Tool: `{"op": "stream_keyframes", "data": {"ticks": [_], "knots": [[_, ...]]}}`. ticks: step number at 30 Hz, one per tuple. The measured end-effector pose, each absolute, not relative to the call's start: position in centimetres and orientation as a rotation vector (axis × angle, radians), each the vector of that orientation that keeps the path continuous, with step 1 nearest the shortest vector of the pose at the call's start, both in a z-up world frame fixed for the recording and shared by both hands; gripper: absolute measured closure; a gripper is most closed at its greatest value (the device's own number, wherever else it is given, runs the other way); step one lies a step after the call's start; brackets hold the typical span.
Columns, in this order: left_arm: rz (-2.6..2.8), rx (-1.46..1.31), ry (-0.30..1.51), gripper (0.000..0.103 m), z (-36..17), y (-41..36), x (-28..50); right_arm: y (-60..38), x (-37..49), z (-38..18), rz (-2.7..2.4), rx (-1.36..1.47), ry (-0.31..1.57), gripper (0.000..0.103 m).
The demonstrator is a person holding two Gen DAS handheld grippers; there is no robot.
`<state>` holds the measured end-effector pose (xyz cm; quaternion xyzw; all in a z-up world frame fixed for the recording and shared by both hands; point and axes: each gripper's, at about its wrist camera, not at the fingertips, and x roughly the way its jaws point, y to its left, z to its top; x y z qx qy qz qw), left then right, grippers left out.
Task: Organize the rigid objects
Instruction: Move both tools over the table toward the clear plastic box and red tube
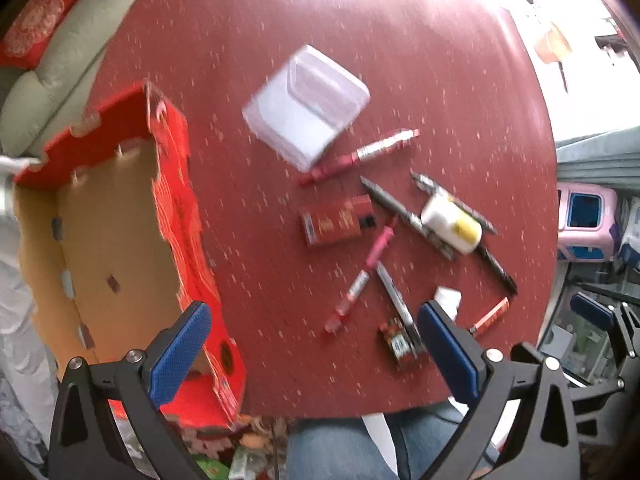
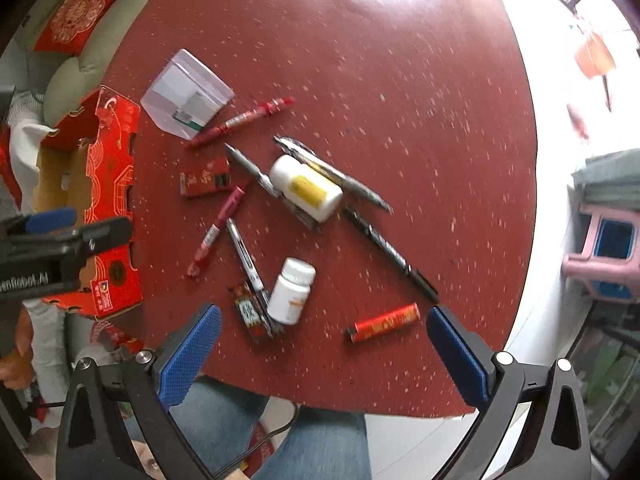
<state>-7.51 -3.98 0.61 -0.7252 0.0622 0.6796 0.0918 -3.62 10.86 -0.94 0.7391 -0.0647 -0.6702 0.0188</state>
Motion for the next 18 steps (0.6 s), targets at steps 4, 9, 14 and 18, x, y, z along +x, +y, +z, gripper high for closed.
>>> {"op": "stream_keyframes", "data": {"ticks": [4, 9, 14, 18], "knots": [[2.031, -2.139, 0.235, 0.0, 0.6, -3.9, -9.0, 10.0, -4.3, -0.5, -2.08, 2.279, -0.161, 0.0], [2.075, -2.132, 0.279, 0.0, 0.6, -4.0, -8.3, 9.5, -5.4, -1.2, -2.156, 2.252, -0.144, 0.0], [2.046, -2.125, 0.26, 0.0, -0.2, -3.8, -7.6, 9.7, -5.2, -2.0, -2.105, 2.302, -0.161, 0.0], [2.036, -2.14, 0.271, 0.0, -0.5, -3.5, -7.6, 10.0, -5.0, -2.3, -2.093, 2.326, -0.165, 0.0]]}}
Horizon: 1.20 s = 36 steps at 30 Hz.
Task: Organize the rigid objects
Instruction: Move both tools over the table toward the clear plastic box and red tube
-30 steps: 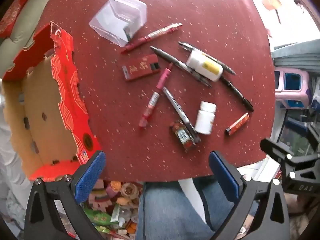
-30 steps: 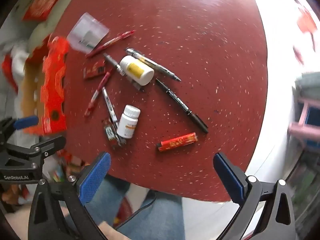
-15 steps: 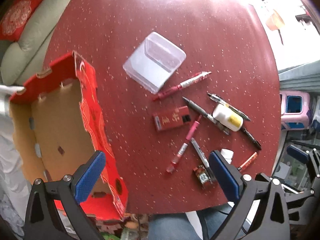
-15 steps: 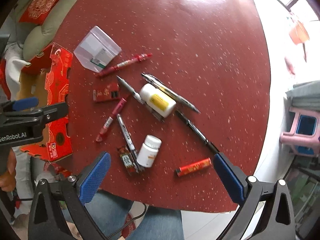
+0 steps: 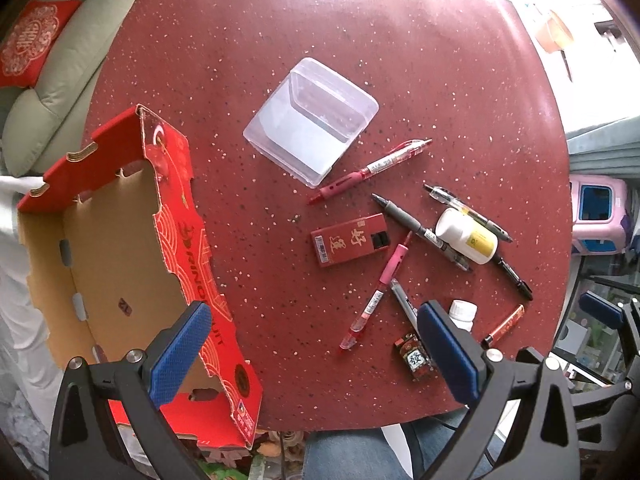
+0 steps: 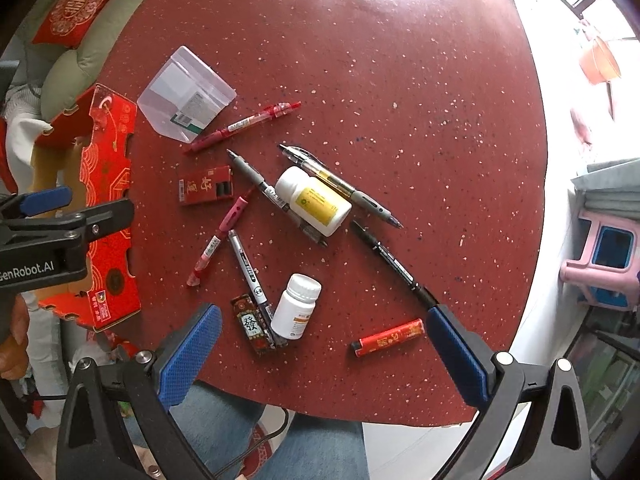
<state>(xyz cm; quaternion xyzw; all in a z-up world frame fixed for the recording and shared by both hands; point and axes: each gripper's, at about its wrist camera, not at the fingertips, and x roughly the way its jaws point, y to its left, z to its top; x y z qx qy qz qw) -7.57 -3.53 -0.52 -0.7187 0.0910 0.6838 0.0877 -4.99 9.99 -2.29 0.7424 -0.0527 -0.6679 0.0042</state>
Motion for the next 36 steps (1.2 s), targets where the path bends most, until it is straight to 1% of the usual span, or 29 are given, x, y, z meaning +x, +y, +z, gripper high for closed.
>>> {"op": "stream_keyframes", "data": {"ticks": [14, 24, 27, 30, 36], "knots": [[2.029, -2.154, 0.334, 0.0, -0.7, -3.3, -8.6, 10.9, -4.5, -2.7, -2.068, 2.326, -0.218, 0.0], [2.045, -2.113, 0.368, 0.0, -0.7, -2.8, -9.6, 11.4, -4.1, -3.0, -2.046, 2.313, -0.256, 0.0], [2.034, -2.116, 0.371, 0.0, -0.7, -2.7, -9.8, 11.8, -4.0, -3.0, -2.042, 2.297, -0.303, 0.0], [2.01, -2.113, 0.399, 0.0, -1.0, -2.0, -9.4, 12.9, -3.7, -3.1, -2.043, 2.288, -0.393, 0.0], [1.937, -2.143, 0.452, 0.0, -2.8, -0.8, -7.1, 16.6, -0.8, -5.4, -1.996, 2.415, -0.64, 0.0]]}}
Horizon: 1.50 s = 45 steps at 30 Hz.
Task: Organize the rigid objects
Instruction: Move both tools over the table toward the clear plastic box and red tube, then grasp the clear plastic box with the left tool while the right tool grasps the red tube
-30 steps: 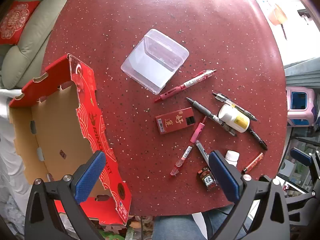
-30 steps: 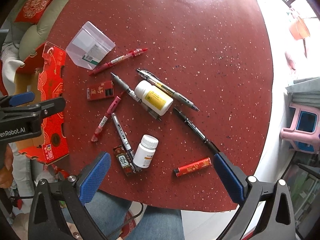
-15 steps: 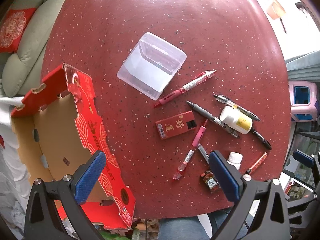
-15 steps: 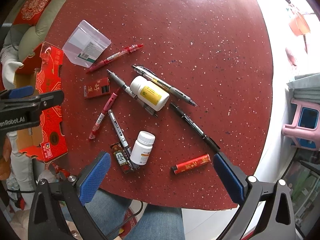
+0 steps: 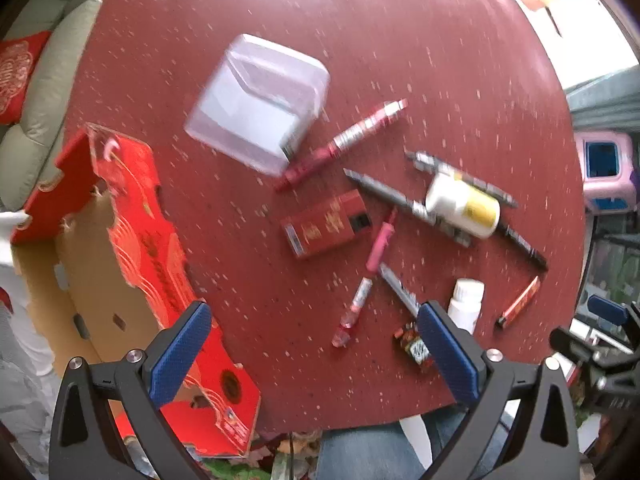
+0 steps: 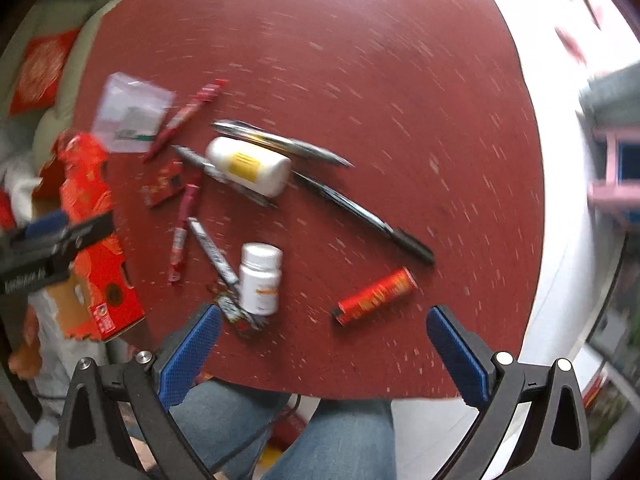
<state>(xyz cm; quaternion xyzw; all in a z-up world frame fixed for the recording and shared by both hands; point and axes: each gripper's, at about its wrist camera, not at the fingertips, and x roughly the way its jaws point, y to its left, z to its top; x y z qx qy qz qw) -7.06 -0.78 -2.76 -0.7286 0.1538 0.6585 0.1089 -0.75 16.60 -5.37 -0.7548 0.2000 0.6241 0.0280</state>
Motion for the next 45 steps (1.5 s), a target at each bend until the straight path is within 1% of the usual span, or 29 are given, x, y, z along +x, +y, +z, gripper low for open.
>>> {"op": "stream_keyframes", "data": {"ticks": [6, 11, 15, 18, 22, 26, 30, 34, 39, 43, 45], "knots": [[1.989, -2.069, 0.549, 0.0, -2.9, -0.2, -7.3, 18.5, 2.0, -7.4, 1.755, -2.316, 0.7, 0.0], [2.121, -1.938, 0.663, 0.0, -1.8, 0.0, -10.3, 18.4, 3.2, -8.2, 1.7, -2.309, 0.71, 0.0], [2.175, -1.863, 0.708, 0.0, -1.6, 0.4, -13.1, 18.3, 3.6, -8.5, 1.691, -2.272, 0.724, 0.0], [2.179, -1.818, 0.767, 0.0, -2.0, 0.7, -14.9, 18.6, 3.8, -8.6, 1.688, -2.217, 0.779, 0.0], [2.134, -1.807, 0.795, 0.0, -3.5, 0.9, -16.3, 19.4, 4.2, -8.9, 1.665, -2.113, 0.874, 0.0], [2.069, -1.867, 0.778, 0.0, -6.1, 0.8, -17.5, 20.3, 5.1, -10.3, 1.572, -2.005, 0.975, 0.0], [2.049, -1.865, 0.798, 0.0, -7.0, 1.2, -17.5, 21.2, 5.9, -12.3, 1.451, -1.939, 1.03, 0.0], [2.004, -1.876, 0.811, 0.0, -8.9, 1.5, -17.7, 21.3, 6.2, -14.3, 1.376, -1.887, 1.001, 0.0], [1.974, -1.87, 0.81, 0.0, -10.4, 1.7, -17.4, 21.1, 6.0, -16.1, 1.355, -1.86, 1.011, 0.0], [1.971, -1.852, 0.751, 0.0, -10.7, 0.9, -18.0, 21.7, 6.4, -16.5, 1.362, -1.799, 1.052, 0.0], [1.975, -1.881, 0.777, 0.0, -11.8, 0.0, -18.9, 22.2, 6.4, -16.7, 1.359, -1.801, 1.054, 0.0]]}}
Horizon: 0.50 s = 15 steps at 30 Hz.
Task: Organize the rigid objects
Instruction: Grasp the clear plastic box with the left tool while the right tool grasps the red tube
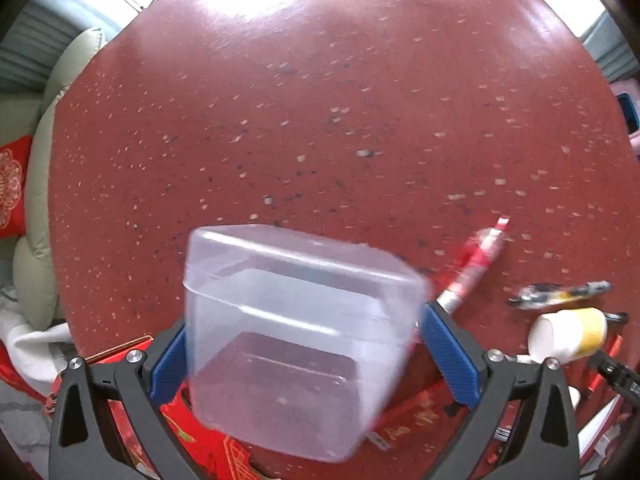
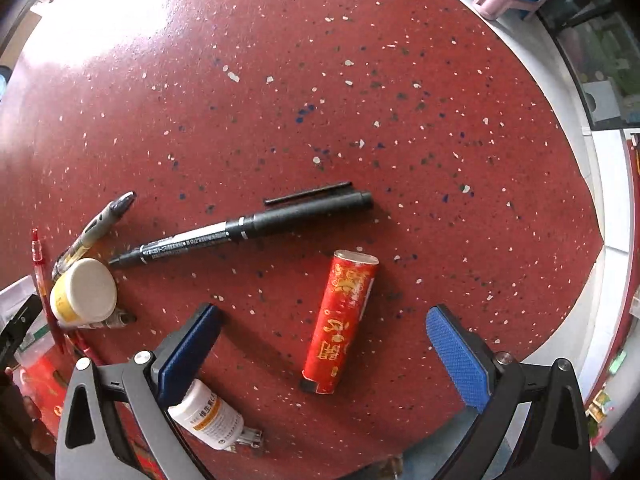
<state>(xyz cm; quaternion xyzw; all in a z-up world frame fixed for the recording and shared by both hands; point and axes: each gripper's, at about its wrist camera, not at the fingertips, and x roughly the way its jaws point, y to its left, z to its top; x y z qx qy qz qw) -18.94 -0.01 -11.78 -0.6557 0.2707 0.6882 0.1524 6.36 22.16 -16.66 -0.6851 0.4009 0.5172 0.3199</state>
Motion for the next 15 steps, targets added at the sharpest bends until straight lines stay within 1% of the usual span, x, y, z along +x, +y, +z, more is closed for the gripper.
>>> {"op": "stream_keyframes", "data": {"ticks": [1, 2, 6, 7, 12, 15], "knots": [[1.949, -1.907, 0.769, 0.0, -12.7, -0.9, -19.9, 22.2, 6.5, -16.8, 1.359, -1.802, 1.057, 0.0], [1.954, -1.901, 0.691, 0.0, -12.7, -1.6, -20.3, 22.1, 6.6, -16.7, 1.358, -1.805, 1.057, 0.0], [1.916, -1.954, 0.53, 0.0, -13.6, -3.7, -21.5, 21.5, 5.6, -16.5, 1.345, -1.818, 1.063, 0.0], [1.918, -1.947, 0.537, 0.0, -13.6, -3.9, -21.5, 20.2, 4.4, -16.5, 1.341, -1.82, 1.062, 0.0], [1.915, -1.962, 0.535, 0.0, -13.7, -4.4, -21.2, 20.3, 4.5, -16.6, 1.339, -1.818, 1.06, 0.0], [1.897, -2.011, 0.567, 0.0, -13.9, -3.5, -21.9, 20.3, 4.5, -16.6, 1.335, -1.823, 1.064, 0.0]]}}
